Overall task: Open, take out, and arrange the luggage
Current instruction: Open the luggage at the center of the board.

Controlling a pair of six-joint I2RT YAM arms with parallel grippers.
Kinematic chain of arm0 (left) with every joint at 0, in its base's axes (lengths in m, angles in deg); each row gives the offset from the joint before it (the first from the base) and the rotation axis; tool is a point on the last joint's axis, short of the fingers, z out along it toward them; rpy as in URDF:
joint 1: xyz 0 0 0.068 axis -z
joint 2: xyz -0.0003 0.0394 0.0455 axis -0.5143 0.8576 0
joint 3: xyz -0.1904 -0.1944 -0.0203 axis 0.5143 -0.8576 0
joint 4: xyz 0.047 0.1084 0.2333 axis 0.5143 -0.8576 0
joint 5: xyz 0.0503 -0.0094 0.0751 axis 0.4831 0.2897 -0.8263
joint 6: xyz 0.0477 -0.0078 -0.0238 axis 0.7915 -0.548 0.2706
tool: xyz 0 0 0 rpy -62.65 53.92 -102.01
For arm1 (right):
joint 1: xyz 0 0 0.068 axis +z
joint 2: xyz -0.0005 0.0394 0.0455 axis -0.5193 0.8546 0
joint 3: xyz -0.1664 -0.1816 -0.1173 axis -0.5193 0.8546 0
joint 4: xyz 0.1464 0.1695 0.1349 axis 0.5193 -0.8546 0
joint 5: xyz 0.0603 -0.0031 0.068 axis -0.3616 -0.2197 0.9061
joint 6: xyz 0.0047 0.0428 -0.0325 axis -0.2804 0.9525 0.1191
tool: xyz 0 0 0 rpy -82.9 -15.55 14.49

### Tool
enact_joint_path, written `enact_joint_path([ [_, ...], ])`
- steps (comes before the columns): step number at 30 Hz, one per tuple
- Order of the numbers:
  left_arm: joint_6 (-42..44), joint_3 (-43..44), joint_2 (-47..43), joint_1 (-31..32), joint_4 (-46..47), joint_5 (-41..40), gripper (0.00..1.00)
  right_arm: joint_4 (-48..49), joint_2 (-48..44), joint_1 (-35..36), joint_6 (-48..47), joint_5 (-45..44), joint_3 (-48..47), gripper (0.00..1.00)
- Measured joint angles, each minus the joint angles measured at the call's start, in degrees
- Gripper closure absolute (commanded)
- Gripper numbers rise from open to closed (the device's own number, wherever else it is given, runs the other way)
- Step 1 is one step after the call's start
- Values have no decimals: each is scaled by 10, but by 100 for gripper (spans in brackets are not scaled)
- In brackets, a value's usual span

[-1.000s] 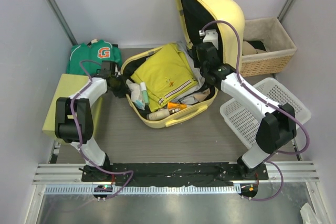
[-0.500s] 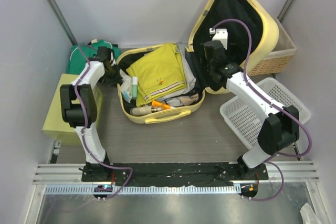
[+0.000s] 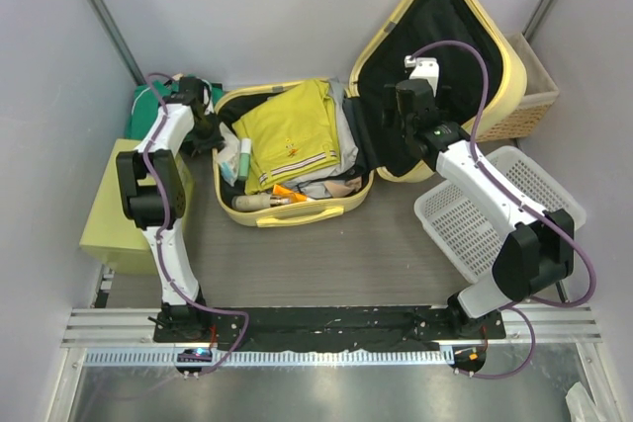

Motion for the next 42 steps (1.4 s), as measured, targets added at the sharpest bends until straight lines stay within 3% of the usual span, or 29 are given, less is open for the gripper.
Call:
enact_joint_path([
  [3,-12,7,2,0,-1,9,41,0,-1,-1,0,32,0,1],
  [6,-33,42,1,0,23,22,31,0,-1,-3,-3,90,0,2],
  [14,-48,55,-35,0,67,37,25,-4,-1,-1,8,244,0,11],
  [21,-45,-26,-101,3,76,30,26,-34,21,19,25,242,-9,12],
  [34,-15,-90,-132,28,54,-26,30,-107,170,58,27,194,-97,14],
  [37,-15,-90,-130,28,47,-31,33,-114,187,58,27,180,-106,21],
  [38,-15,-92,-129,28,48,-33,39,-116,193,58,28,175,-111,28],
  [42,-19,-115,-124,28,59,-33,53,-124,210,58,27,159,-126,41],
])
